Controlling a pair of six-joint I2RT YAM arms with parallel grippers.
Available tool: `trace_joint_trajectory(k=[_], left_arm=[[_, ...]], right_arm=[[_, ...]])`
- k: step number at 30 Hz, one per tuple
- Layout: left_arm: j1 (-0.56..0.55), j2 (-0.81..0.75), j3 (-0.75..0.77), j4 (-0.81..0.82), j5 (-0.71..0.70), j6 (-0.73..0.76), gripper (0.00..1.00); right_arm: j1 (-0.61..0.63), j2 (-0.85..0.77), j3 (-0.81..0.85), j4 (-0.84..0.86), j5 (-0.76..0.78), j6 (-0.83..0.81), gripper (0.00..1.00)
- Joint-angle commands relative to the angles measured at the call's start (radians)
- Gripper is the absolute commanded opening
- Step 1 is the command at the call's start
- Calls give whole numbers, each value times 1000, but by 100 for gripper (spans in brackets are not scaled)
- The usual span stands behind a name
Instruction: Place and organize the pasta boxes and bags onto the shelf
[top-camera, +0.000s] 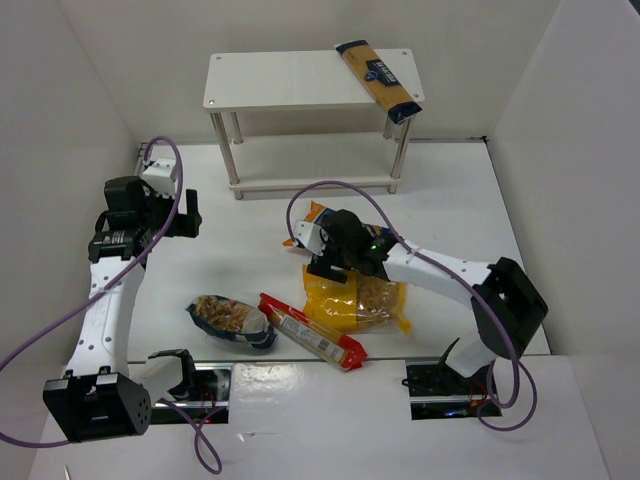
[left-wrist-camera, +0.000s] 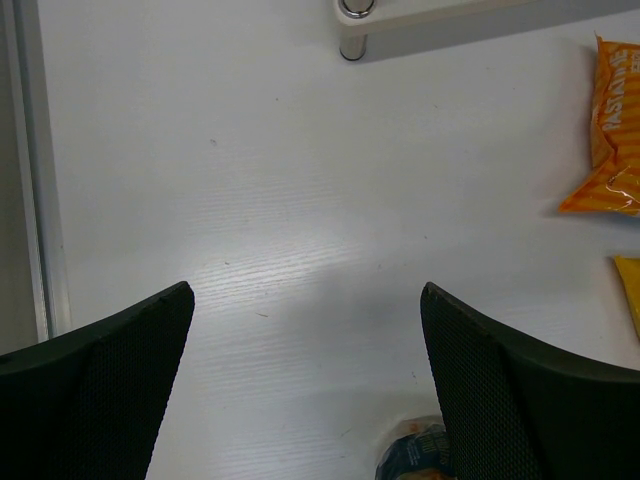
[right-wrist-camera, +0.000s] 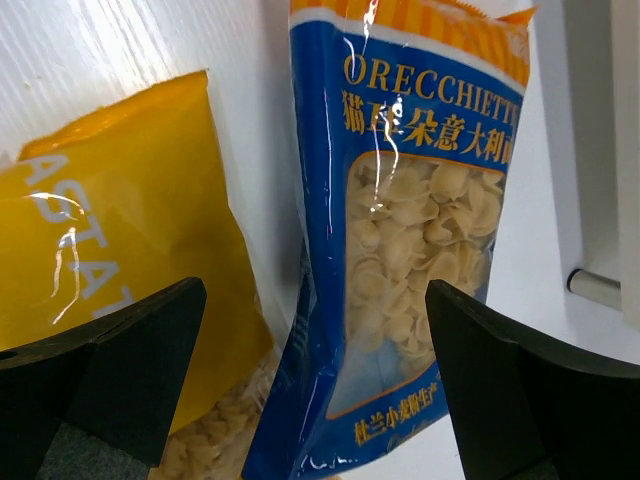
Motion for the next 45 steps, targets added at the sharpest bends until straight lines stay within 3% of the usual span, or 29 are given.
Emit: trace_joint_trajectory(k=[1,12,30,31,33,34,36,37,45], left_arm=[[4,-24,-4,31,10,-6,100],[4,-24,-4,31,10,4,100],[4,-15,-4,31,10,4,100],[4,-15,-4,31,10,4,100],[4,-15,-4,31,10,4,100],[4,-15,-4,31,10,4,100],[4,-15,-4,31,10,4,100],[4,-15,-4,31,10,4,100],[4,-35,-4,31,10,4,100]], right_arm=[[-12,10,24,118,41,-13,99],[-42,127,42,169,64,-51,99],[-160,331,104,181,-86,-99,99],[-160,352,116,181,-97,-99,94],[-160,376,147,134,-114,-99,72],[-160,386,157,120,-128,-99,40],[-160,408,189,68,-139,-99,4],[-160,417,190,57,-139,-99,0],[-89,176,110,74,-28,-99,0]])
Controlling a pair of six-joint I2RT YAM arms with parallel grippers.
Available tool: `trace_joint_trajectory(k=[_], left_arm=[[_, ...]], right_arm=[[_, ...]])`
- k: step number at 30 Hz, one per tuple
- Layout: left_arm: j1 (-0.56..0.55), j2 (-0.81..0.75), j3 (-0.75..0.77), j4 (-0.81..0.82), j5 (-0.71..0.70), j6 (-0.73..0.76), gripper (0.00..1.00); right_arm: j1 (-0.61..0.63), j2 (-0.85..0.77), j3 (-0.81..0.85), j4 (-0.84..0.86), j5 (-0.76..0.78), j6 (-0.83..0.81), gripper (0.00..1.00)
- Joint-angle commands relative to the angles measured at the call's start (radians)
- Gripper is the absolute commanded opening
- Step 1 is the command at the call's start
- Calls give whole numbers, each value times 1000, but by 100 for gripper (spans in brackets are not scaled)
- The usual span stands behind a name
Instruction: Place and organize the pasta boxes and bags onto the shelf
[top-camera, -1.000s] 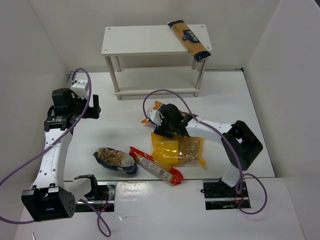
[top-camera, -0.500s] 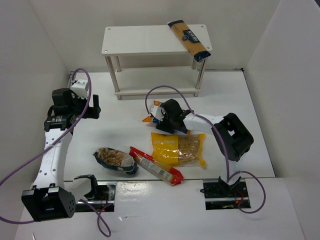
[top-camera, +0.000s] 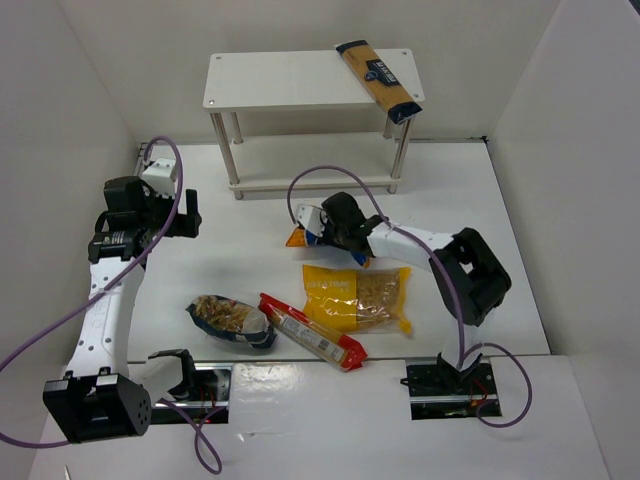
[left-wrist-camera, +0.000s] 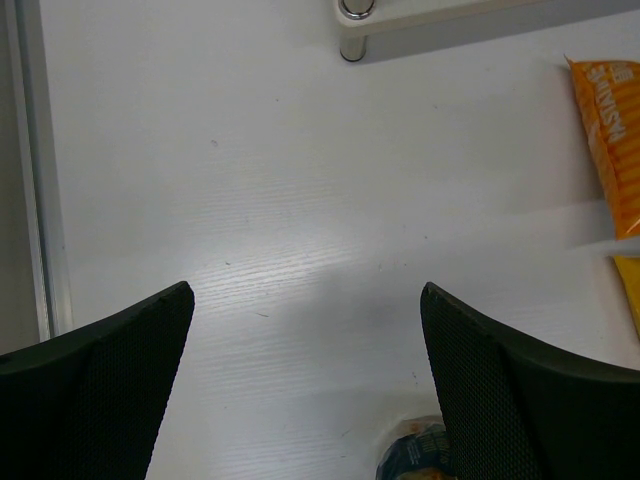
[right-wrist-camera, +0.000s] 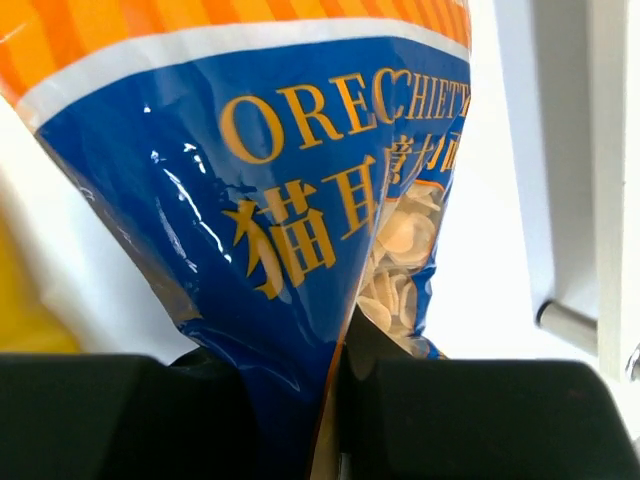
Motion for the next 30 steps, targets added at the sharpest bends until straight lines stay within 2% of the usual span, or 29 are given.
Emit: trace_joint_trajectory(k=[1,6,12,17,23,30], left_arm=[[4,-31,-4,31,10,2,100],[4,-41,-13,40,1,2,100],[4,-62,-13,49,-21,2,100],[4,-71,-22,49,-31,2,100],[4,-71,-22,49,-41,2,100],[4,-71,-22,49,-50,2,100]], right_arm=[[64,-129,-23,-71,20,20,0],[170,-260,-55,-73,156,8,0],[294,-294,-89,8,411,-56,0],[322,-312,-141,209,598,-153,0],[322,-268,-181,479,692,-268,0],[294,-212,-141,660,667,-298,0]])
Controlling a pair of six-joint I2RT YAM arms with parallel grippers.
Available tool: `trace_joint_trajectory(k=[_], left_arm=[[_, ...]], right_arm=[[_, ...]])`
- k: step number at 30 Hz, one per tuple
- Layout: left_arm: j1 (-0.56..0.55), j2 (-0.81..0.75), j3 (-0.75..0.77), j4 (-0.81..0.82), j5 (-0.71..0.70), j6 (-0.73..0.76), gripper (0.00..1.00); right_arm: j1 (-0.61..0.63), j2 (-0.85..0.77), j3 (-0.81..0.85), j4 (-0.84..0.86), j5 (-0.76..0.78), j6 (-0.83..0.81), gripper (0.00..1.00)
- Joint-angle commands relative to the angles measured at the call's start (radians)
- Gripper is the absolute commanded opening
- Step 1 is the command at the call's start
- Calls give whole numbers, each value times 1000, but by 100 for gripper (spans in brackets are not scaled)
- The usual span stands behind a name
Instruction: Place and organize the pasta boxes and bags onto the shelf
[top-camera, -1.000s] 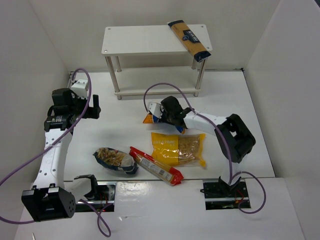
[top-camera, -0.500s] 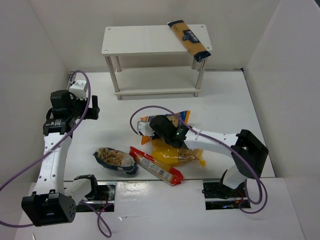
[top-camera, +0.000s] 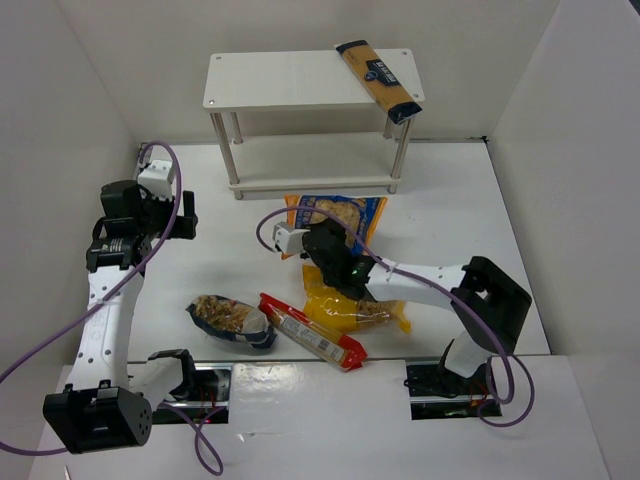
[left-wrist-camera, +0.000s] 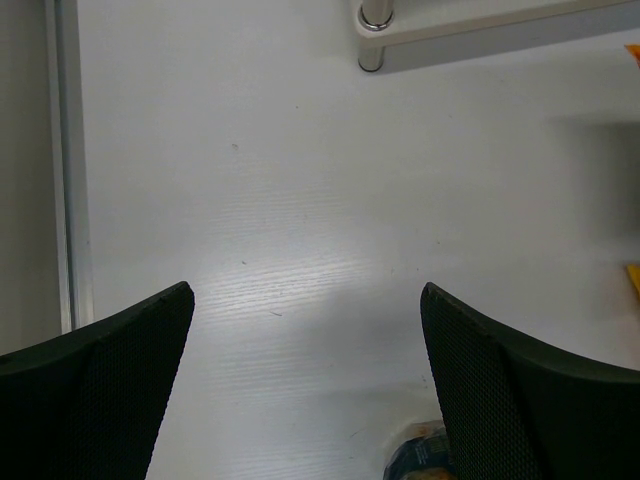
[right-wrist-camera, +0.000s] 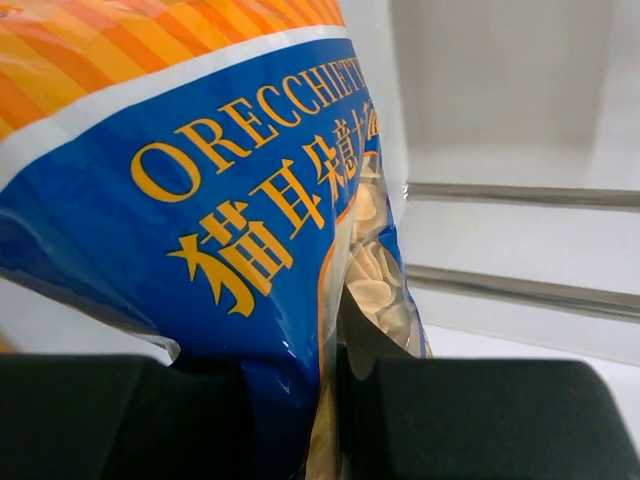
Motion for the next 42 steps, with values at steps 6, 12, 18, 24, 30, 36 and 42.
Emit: trace_joint_trajectory(k=[6,12,18,24,30,36,42], left_arm=[[4,-18,-2,40,-21,2,100],[4,-18,-11,49,-30,2,100],[4,-9,-11,49,-41,2,100],[4,11,-11,49,-41,2,100],[4,11,-11,49,-50,2,100],[34,11,-11,49,-41,2,100],[34,11,-11,49,-41,11,100]], right_arm=[[-106,86,69,469,-14,-142,0],[-180,168,98,627,-56,-233,0],[-218,232,145,752,-94,-302,0],[-227,283,178,802,-123,-302,0],[-269,350,247,829,-157,-291,0],[-321,418,336,820,-198,-291,0],[-370,479,417,789,-229,-270,0]])
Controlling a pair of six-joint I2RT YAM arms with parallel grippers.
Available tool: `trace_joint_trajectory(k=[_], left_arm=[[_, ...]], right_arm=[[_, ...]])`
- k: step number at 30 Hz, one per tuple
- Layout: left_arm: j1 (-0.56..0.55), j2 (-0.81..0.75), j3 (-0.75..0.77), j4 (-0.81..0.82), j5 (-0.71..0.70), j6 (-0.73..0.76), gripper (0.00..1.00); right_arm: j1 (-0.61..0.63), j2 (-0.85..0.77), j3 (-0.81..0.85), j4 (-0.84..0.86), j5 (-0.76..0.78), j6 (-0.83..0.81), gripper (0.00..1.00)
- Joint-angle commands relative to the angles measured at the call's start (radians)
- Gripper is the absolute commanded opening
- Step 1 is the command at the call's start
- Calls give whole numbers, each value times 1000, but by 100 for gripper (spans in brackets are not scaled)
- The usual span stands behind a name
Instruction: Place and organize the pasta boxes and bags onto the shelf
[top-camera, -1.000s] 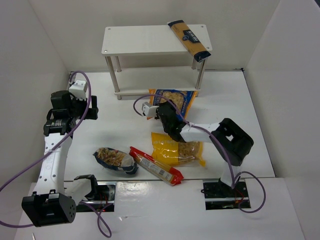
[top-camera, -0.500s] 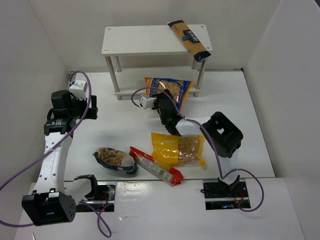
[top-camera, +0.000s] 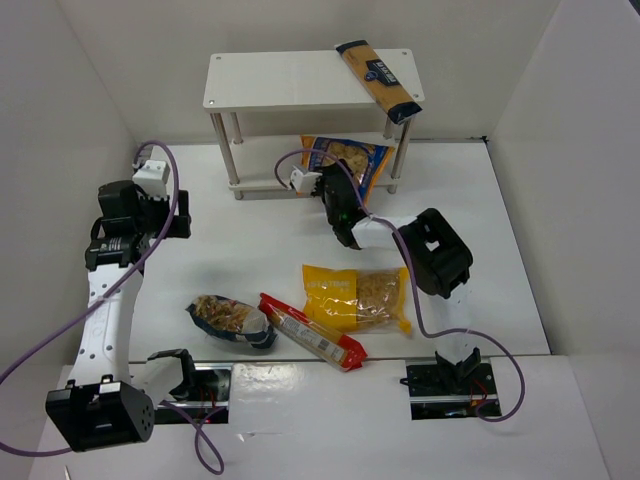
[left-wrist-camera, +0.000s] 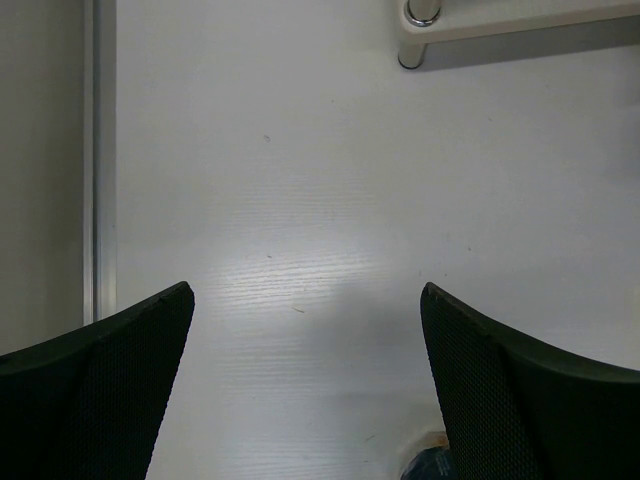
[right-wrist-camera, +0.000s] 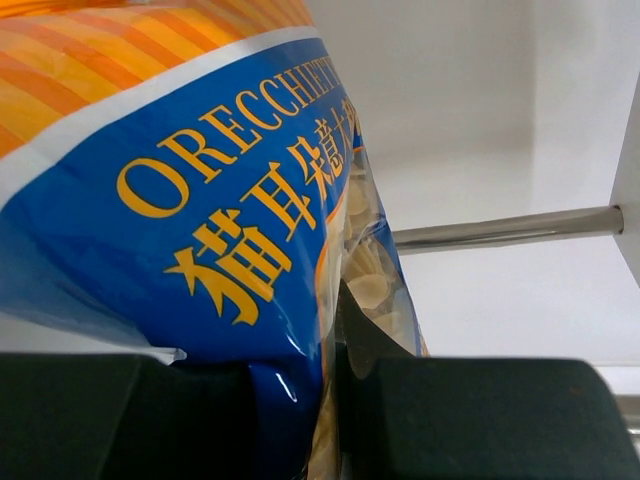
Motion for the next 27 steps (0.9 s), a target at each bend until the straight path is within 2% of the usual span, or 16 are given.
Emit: trace_joint_trajectory(k=[1,19,27], left_arm=[[5,-2,0,29,1,11,100],[5,25,-9,29,-8,11,100],[14,25,-9,29,-8,11,100]], right_arm=[[-15,-12,106,213,-21,5,0],[-63,190,289,238,-59,5,0],[-95,245,335,247,-111,-57,0]])
